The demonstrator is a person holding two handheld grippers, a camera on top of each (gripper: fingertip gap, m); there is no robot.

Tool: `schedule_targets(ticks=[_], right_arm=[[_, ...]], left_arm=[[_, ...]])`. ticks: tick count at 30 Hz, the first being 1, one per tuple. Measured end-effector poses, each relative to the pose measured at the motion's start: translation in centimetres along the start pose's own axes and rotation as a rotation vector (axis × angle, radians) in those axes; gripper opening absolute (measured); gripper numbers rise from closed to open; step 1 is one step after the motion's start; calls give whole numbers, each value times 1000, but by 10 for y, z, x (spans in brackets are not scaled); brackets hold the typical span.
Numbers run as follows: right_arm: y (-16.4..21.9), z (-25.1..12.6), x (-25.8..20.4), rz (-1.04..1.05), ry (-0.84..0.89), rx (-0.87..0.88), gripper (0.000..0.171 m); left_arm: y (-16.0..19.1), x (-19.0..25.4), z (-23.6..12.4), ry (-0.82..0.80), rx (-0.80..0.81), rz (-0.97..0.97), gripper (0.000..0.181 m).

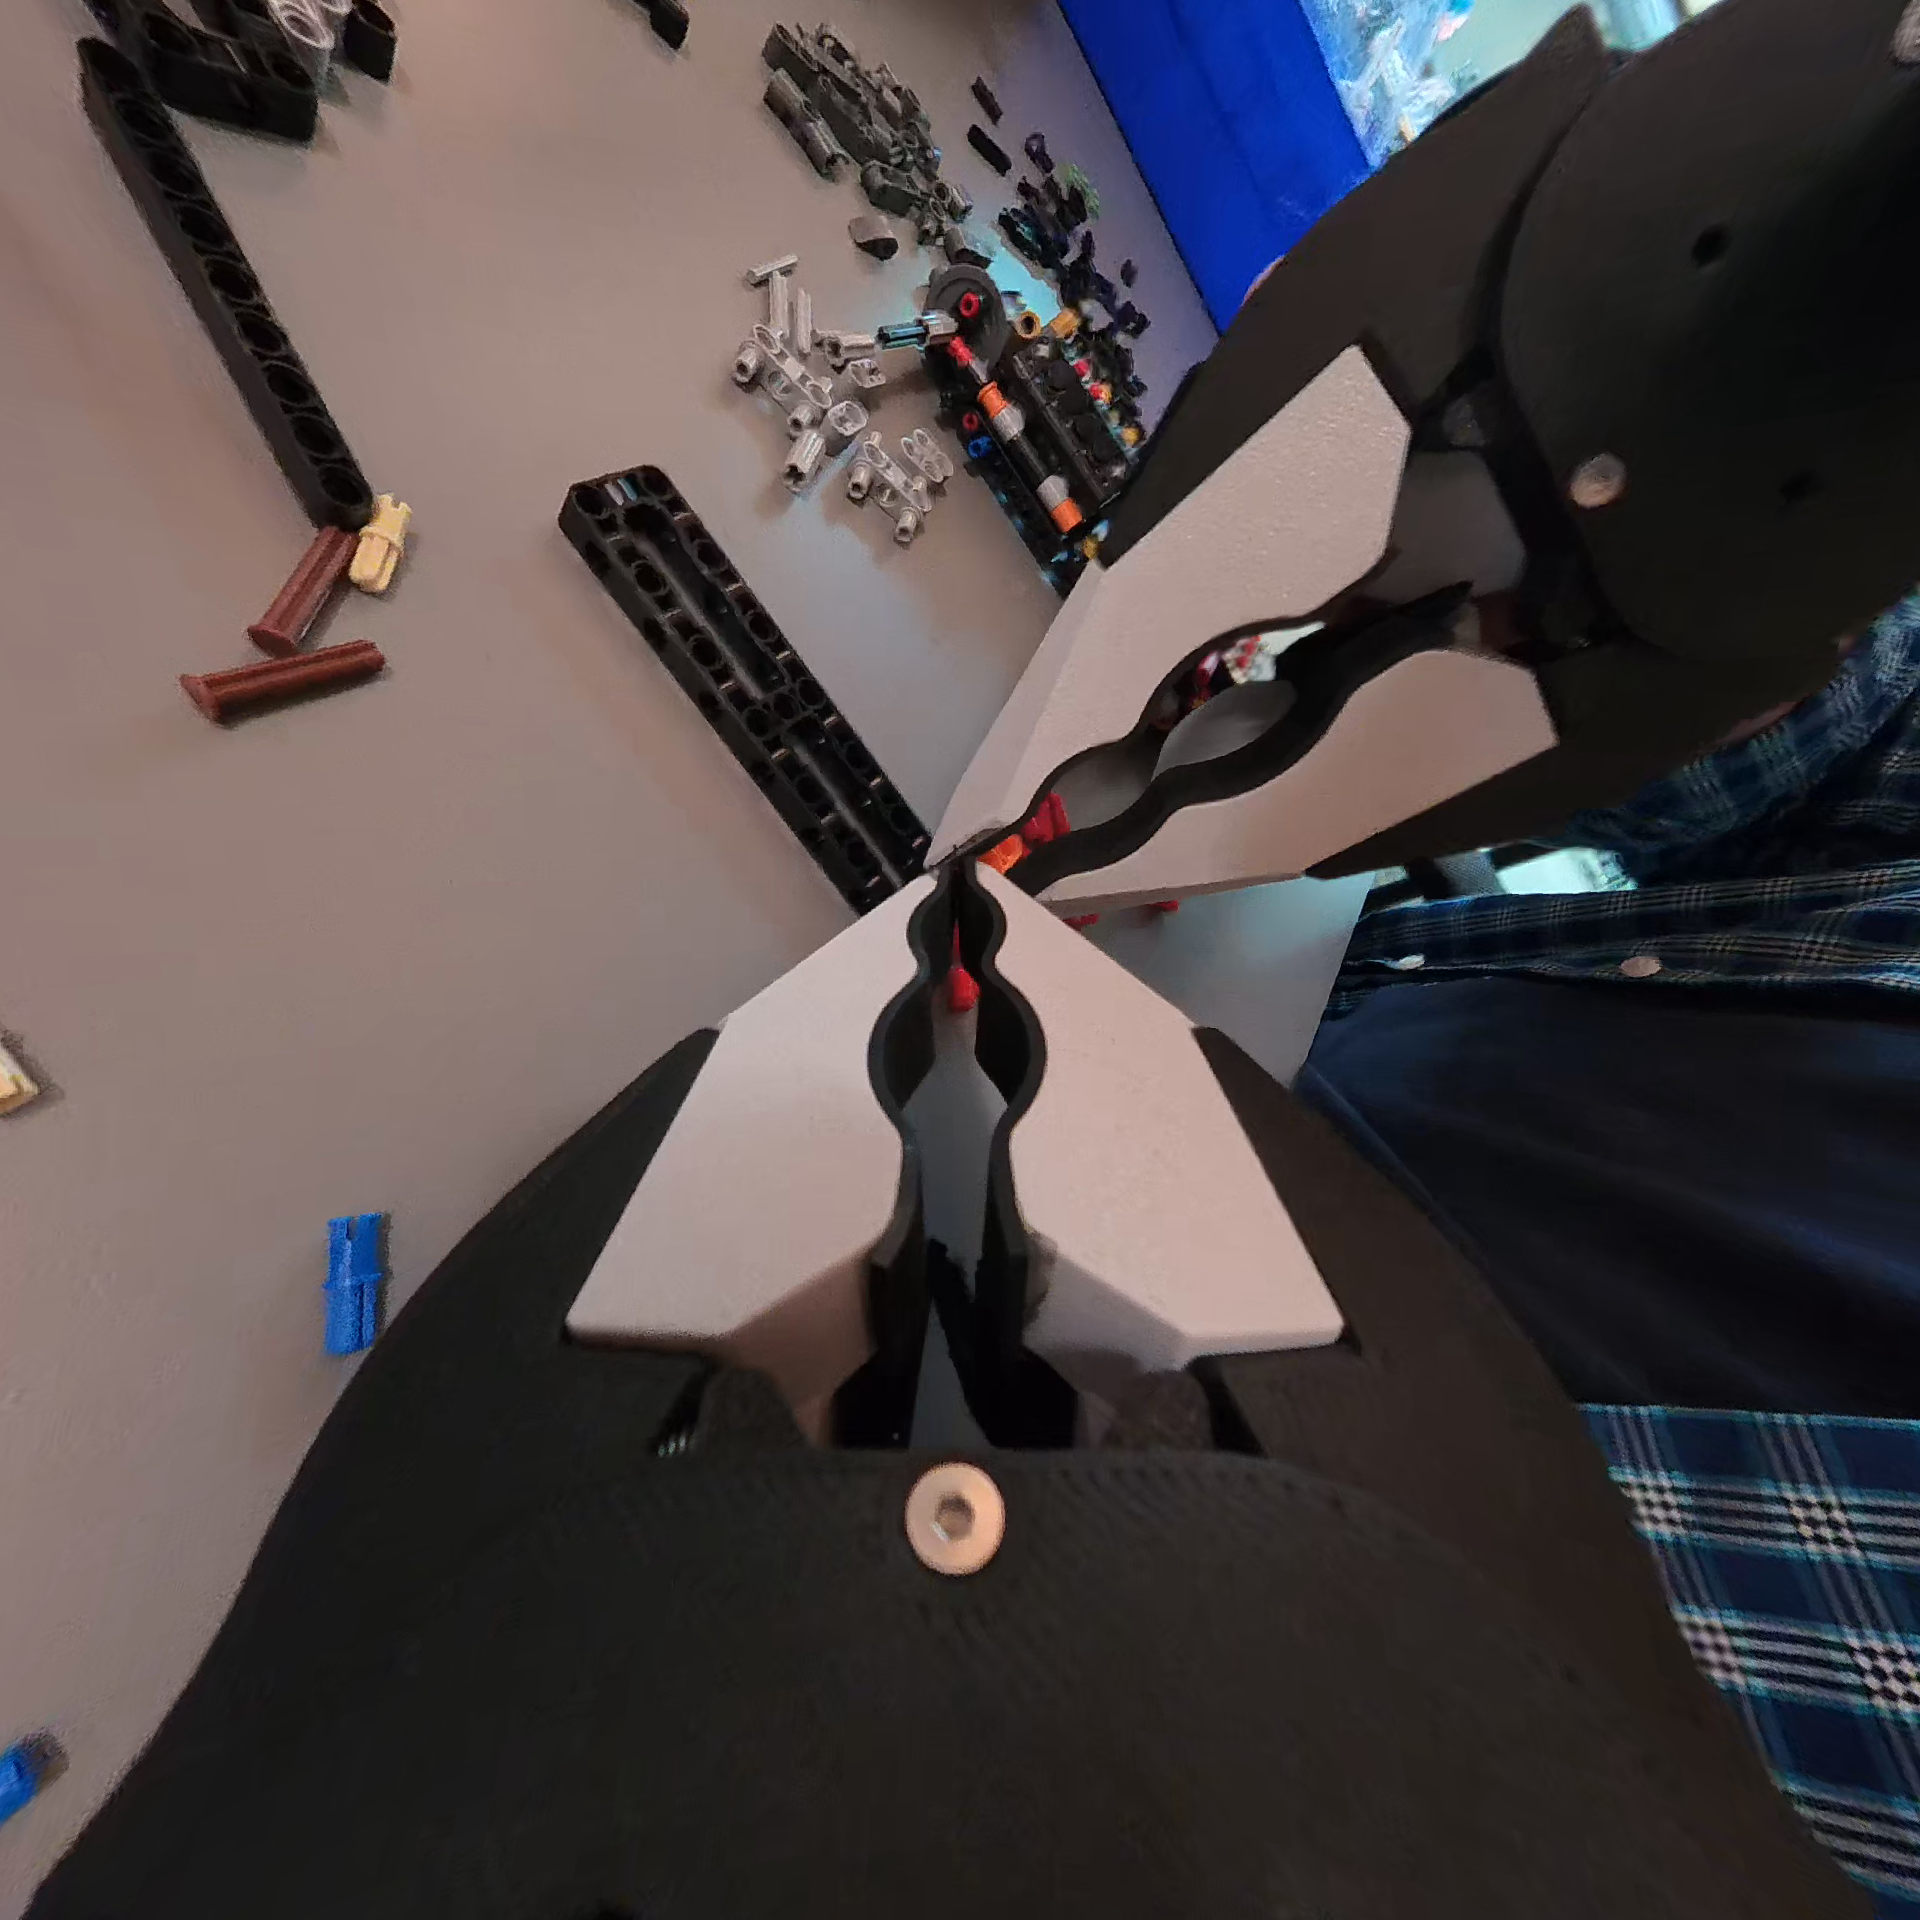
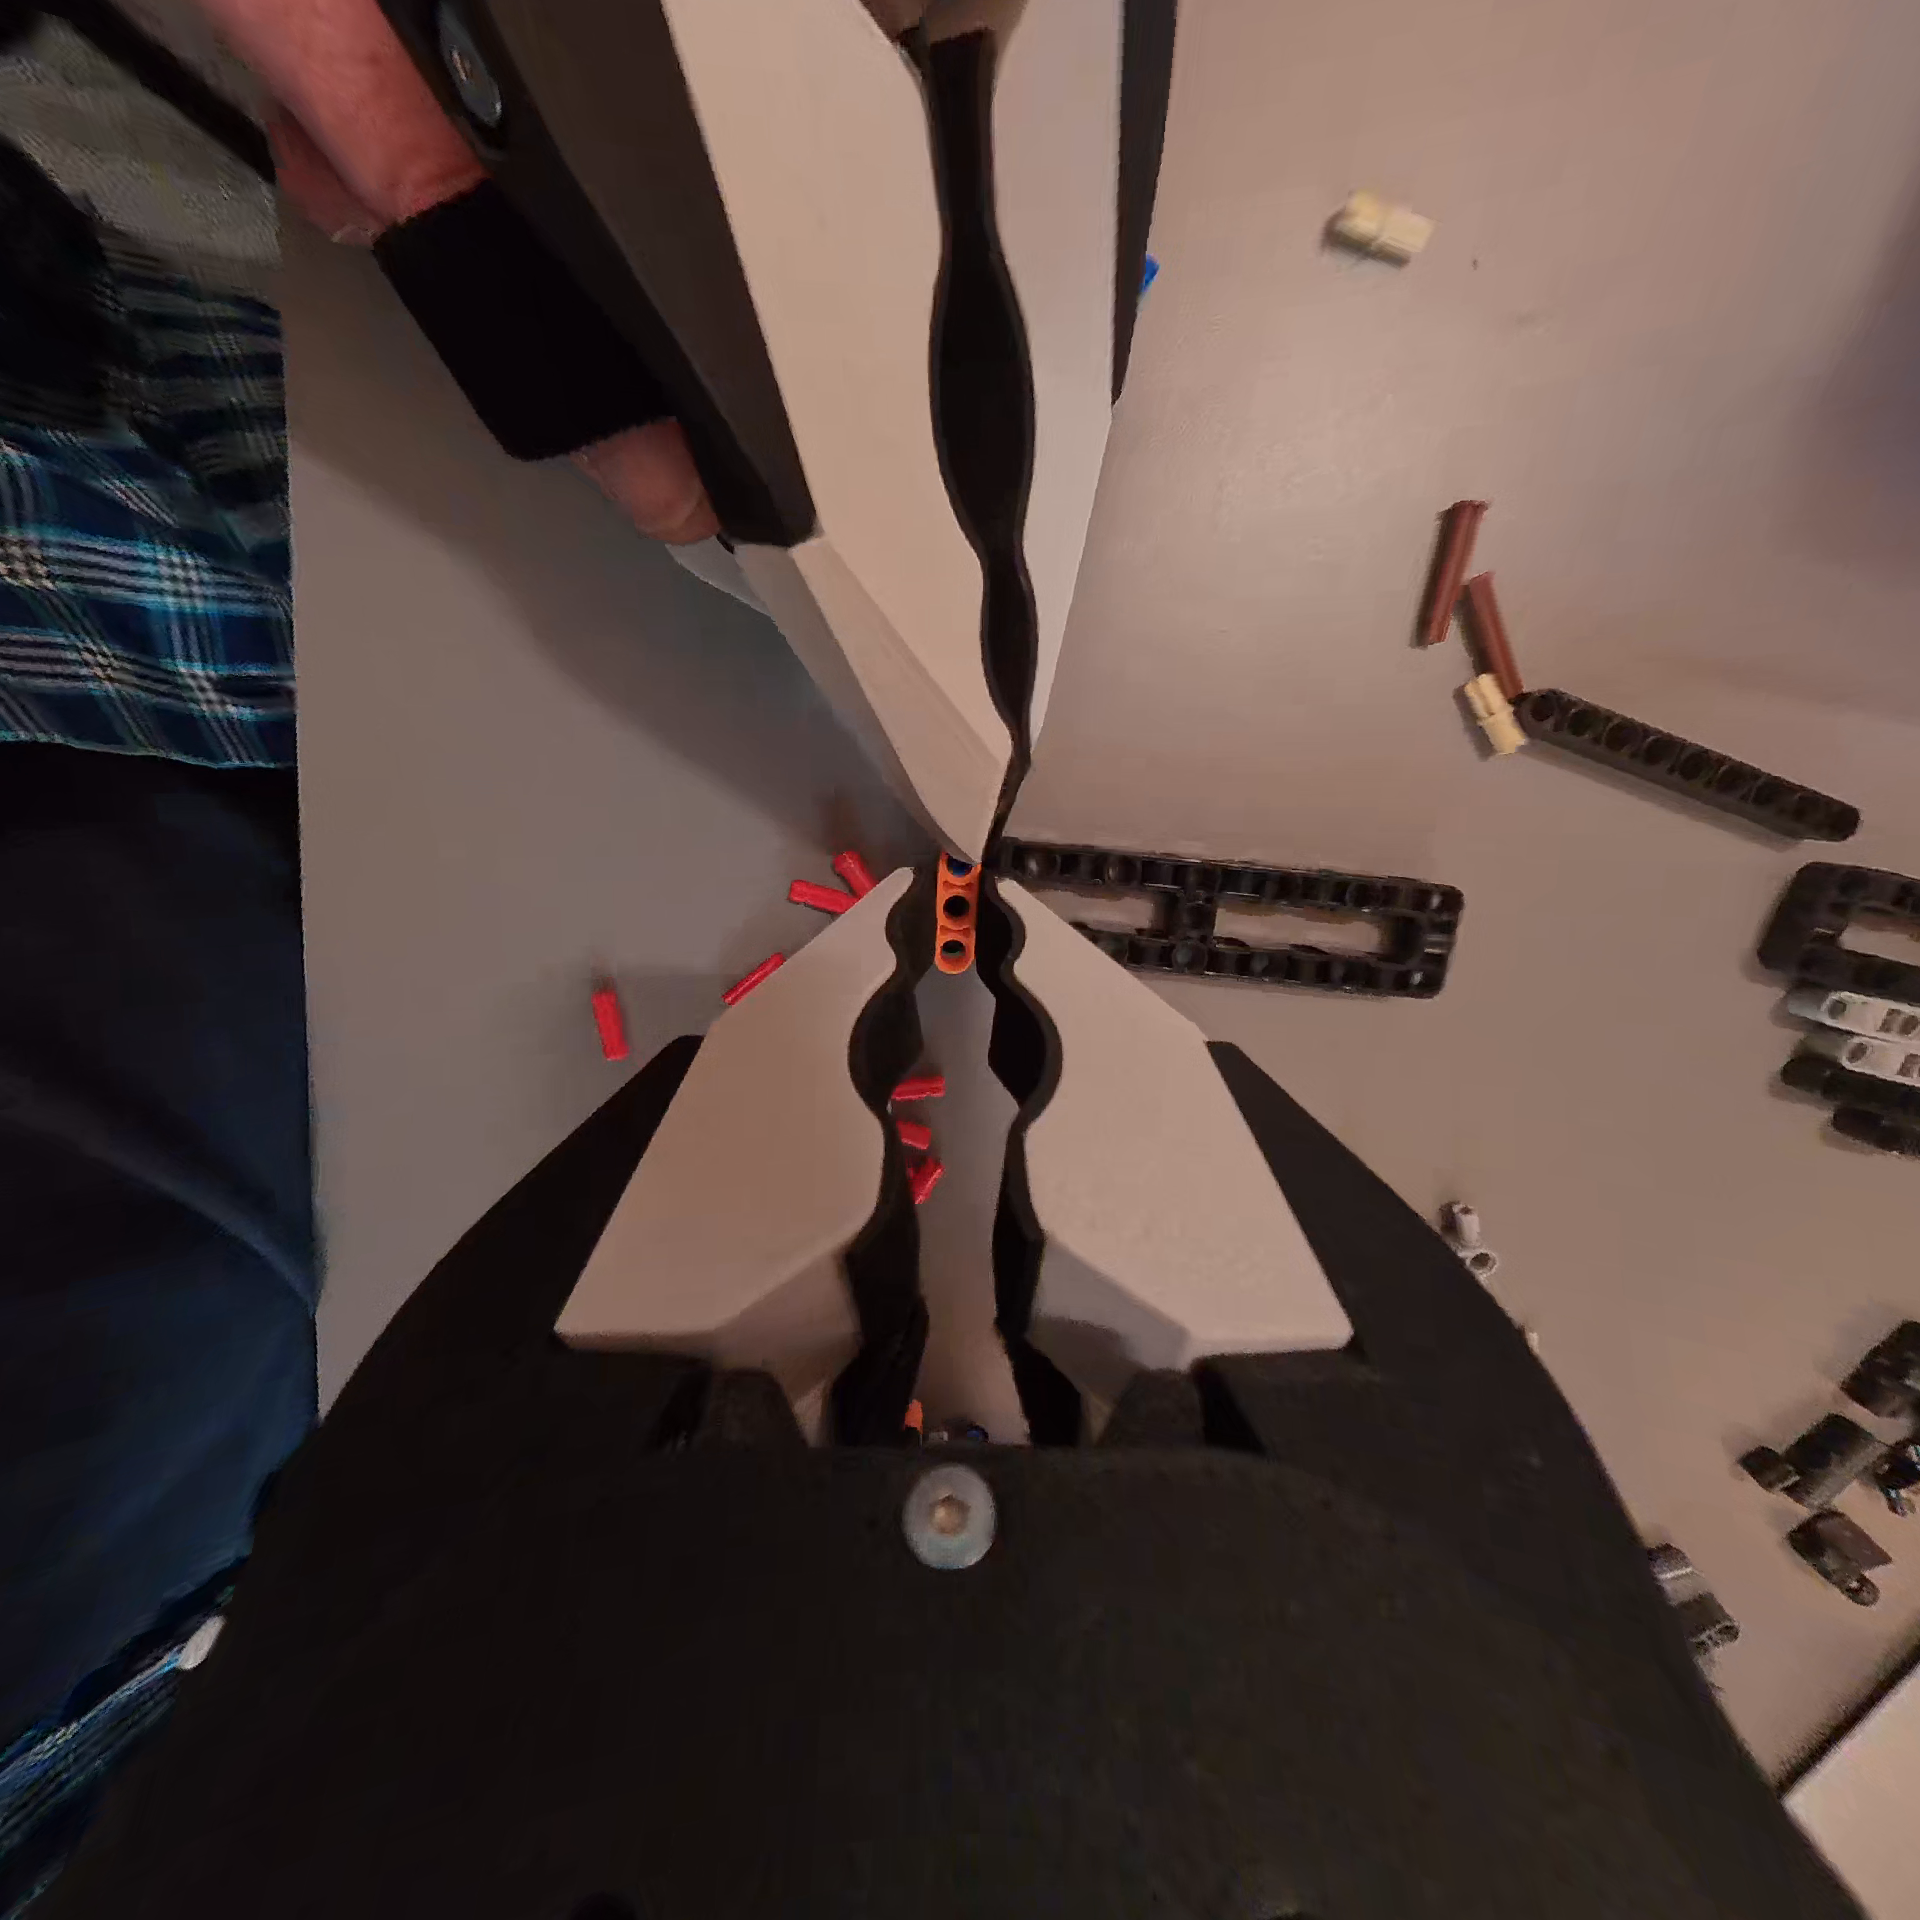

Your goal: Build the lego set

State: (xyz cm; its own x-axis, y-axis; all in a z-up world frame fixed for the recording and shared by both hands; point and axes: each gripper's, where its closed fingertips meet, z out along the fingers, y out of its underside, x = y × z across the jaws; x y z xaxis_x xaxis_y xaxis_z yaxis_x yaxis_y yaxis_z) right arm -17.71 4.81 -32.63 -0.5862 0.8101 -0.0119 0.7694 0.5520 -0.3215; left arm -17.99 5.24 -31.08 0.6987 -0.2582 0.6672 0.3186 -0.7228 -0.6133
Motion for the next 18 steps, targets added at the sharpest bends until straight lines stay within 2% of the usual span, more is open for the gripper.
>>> schedule_targets(ticks=[12, 18], right_arm=[[2, 4, -1, -21, 14, 29, 4], [12, -10, -2, -10, 25, 69, 11]], left_arm=[[6, -2, 3, -58, -38, 63, 0], [6, -1, 2, -54, -38, 65, 0]])
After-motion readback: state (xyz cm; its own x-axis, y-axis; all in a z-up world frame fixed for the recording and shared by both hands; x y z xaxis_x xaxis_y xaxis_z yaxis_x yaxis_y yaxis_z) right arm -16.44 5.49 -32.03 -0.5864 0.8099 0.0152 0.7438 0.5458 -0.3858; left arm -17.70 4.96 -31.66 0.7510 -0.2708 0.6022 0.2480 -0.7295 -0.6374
